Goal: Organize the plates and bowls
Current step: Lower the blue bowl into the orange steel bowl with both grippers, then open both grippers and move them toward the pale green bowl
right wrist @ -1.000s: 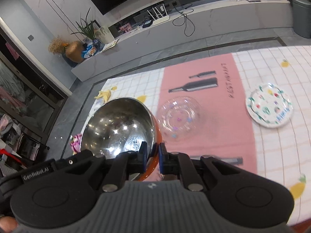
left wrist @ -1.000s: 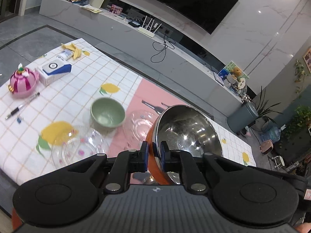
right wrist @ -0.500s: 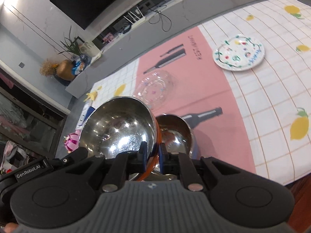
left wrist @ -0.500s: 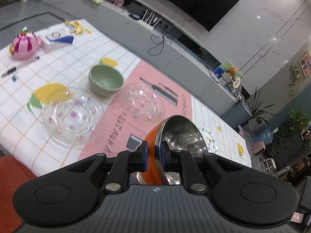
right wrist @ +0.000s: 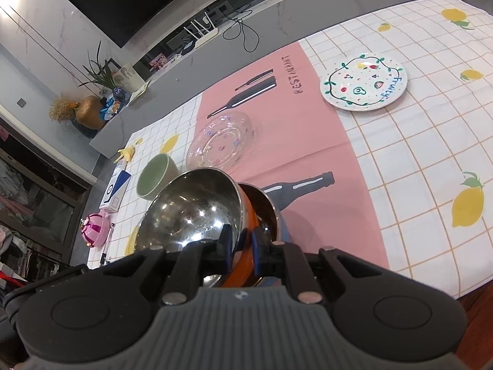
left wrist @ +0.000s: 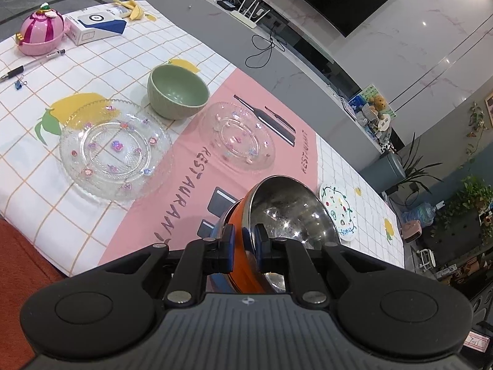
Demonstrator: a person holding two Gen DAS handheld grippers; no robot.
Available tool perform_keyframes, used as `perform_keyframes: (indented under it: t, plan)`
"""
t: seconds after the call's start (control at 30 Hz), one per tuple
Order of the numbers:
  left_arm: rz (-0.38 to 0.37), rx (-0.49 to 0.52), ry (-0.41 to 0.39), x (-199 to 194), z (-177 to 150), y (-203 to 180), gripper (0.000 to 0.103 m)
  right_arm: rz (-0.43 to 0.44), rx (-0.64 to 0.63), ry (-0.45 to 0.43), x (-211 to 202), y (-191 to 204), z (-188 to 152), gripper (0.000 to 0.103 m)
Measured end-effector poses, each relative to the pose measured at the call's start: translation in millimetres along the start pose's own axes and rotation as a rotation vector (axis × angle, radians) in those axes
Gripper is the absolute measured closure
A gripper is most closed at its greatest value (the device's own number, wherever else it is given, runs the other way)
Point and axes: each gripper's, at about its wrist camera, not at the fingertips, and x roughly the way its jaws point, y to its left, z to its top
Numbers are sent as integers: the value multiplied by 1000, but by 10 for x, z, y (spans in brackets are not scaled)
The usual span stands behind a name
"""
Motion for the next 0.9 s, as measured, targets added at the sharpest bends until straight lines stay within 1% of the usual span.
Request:
perform_keyframes:
  t: [0.17, 0.37, 0.6, 0.7, 0.73, 0.77, 0.83, 0.9]
  plan:
    - [7, 4, 14, 89, -20, -11, 89, -21, -16, -13, 6, 7, 23, 91]
    - [27, 35, 11, 135, -31, -45, 89, -32, -8, 4, 70, -33, 23, 91]
    - [40, 41, 17, 199, -58, -26, 90, -46, -24, 4, 109, -22, 14, 89]
    - [41, 44, 16, 196, -54, -31, 90, -44, -25, 8, 123, -30, 13, 88]
    - [40, 44, 18, 197, -51, -31, 90, -40, -20, 10, 129, -38, 11, 85]
    - [35, 41, 21, 196, -48, -29, 89, -32, -14, 13, 135, -47, 10, 81]
    - [32, 36, 26, 199, -46, -27, 88, -18, 2, 19, 134, -56, 10, 77]
    - [16, 28, 34, 199, -45, -15, 80, -12, 10, 20, 120, -54, 13, 76]
